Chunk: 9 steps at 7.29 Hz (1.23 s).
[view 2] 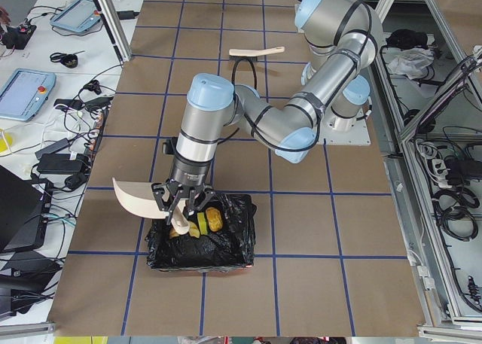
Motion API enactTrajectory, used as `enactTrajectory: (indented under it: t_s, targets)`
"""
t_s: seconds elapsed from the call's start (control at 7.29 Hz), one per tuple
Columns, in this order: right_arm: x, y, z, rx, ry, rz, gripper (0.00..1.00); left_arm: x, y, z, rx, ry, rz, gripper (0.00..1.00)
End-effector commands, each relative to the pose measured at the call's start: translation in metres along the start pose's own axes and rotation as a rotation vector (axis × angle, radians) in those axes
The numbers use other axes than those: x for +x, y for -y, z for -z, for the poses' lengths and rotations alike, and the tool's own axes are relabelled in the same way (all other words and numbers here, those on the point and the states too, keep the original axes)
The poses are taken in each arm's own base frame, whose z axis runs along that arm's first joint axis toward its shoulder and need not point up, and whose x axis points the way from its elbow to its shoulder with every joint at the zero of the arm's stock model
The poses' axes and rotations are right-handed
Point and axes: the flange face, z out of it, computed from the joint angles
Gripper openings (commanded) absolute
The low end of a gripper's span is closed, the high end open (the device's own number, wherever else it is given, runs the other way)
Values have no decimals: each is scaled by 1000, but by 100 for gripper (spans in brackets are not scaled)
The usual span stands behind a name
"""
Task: Sweep and dump trash in nearest bin
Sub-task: 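Bring the emptied dustpan back over the table with the left gripper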
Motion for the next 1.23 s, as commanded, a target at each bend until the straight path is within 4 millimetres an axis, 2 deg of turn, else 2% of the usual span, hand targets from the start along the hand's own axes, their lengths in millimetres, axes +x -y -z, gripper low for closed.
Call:
enactTrajectory:
  t_s: [0.0, 0.27, 0.55, 0.69, 0.96, 1.1]
  targets:
    - [0, 0, 2, 19, 0, 1, 100, 8, 61, 19, 109, -154, 175, 0]
    - [0, 0, 5, 24, 3, -12, 100, 25, 149, 27, 154, -252, 314, 0]
    - [-1, 0, 3, 20, 11, -12, 100, 51, 209, 29, 142, -330, 517, 0]
    - [-1, 0, 5, 23, 11, -5, 100, 62, 235, 40, 140, -345, 568, 0]
    - [-2, -1, 4, 21, 15, -6, 100, 90, 270, 55, 136, -387, 686, 0]
    - [-1, 0, 4, 23, 15, -11, 100, 98, 303, 71, 127, -397, 761, 0]
